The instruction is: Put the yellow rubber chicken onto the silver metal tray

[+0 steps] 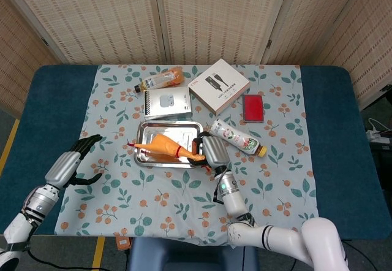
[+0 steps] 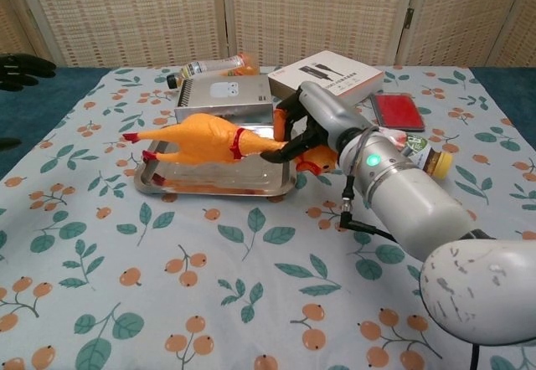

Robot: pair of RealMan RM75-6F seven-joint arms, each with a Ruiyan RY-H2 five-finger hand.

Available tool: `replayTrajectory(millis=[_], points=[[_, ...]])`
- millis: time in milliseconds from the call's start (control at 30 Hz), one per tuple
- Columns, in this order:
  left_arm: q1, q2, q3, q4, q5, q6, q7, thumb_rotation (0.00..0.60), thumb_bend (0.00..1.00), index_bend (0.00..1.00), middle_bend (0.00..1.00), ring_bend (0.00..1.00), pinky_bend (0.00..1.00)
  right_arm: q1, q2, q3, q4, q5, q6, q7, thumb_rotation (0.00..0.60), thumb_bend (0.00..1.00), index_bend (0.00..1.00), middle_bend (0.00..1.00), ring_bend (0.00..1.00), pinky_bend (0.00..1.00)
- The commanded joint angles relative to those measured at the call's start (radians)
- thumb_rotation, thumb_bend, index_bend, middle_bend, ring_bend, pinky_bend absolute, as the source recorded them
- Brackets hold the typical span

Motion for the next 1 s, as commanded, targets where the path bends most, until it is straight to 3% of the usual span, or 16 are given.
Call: replayTrajectory(millis=[33, 233, 333, 433, 600, 667, 900, 1000], points=[[-0.005, -0.002, 0.0, -0.008, -0.006, -0.02, -0.019, 0.6, 0.31, 0.0, 0.0, 0.0, 0.0, 0.0, -0.046, 0.009, 0.075, -0.051, -0.003, 0.075, 0.6, 0.35, 0.9, 0.66, 0.74, 1.0], [-0.009, -0.003, -0.001, -0.017, -0.009, -0.034, 0.001, 0.6, 0.31, 0.0, 0.0, 0.0, 0.0, 0.001, -0.083, 0.034, 0.161, -0.066, -0.021, 0.124, 0.6, 0.34, 0.89, 0.66, 0.72, 1.0], [-0.01, -0.002, -0.002, -0.024, -0.012, -0.04, 0.012, 0.6, 0.31, 0.0, 0.0, 0.0, 0.0, -0.003, -0.085, 0.032, 0.185, -0.068, -0.046, 0.121, 0.6, 0.34, 0.84, 0.66, 0.66, 0.99], [-0.013, 0.0, -0.003, -0.028, -0.016, -0.049, 0.014, 0.6, 0.31, 0.0, 0.0, 0.0, 0.0, -0.011, -0.066, 0.015, 0.185, -0.075, -0.088, 0.114, 0.6, 0.34, 0.71, 0.59, 0.56, 0.9], [-0.018, 0.0, -0.005, -0.032, -0.022, -0.066, 0.02, 0.6, 0.31, 0.0, 0.0, 0.0, 0.0, -0.017, -0.029, 0.007, 0.154, -0.083, -0.139, 0.105, 0.6, 0.28, 0.42, 0.34, 0.3, 0.66], [-0.019, 0.001, -0.006, -0.034, -0.021, -0.068, 0.024, 0.6, 0.31, 0.0, 0.0, 0.0, 0.0, -0.017, -0.015, 0.007, 0.139, -0.085, -0.151, 0.092, 0.6, 0.27, 0.31, 0.28, 0.24, 0.61], [-0.019, 0.005, -0.01, -0.041, -0.021, -0.069, 0.013, 0.6, 0.31, 0.0, 0.0, 0.0, 0.0, -0.025, 0.022, 0.023, 0.079, -0.071, -0.154, 0.024, 0.6, 0.24, 0.05, 0.18, 0.15, 0.52], [-0.018, 0.006, -0.011, -0.041, -0.022, -0.07, 0.009, 0.6, 0.31, 0.0, 0.0, 0.0, 0.0, -0.031, 0.045, 0.02, 0.051, -0.053, -0.17, -0.024, 0.6, 0.23, 0.0, 0.14, 0.12, 0.48]])
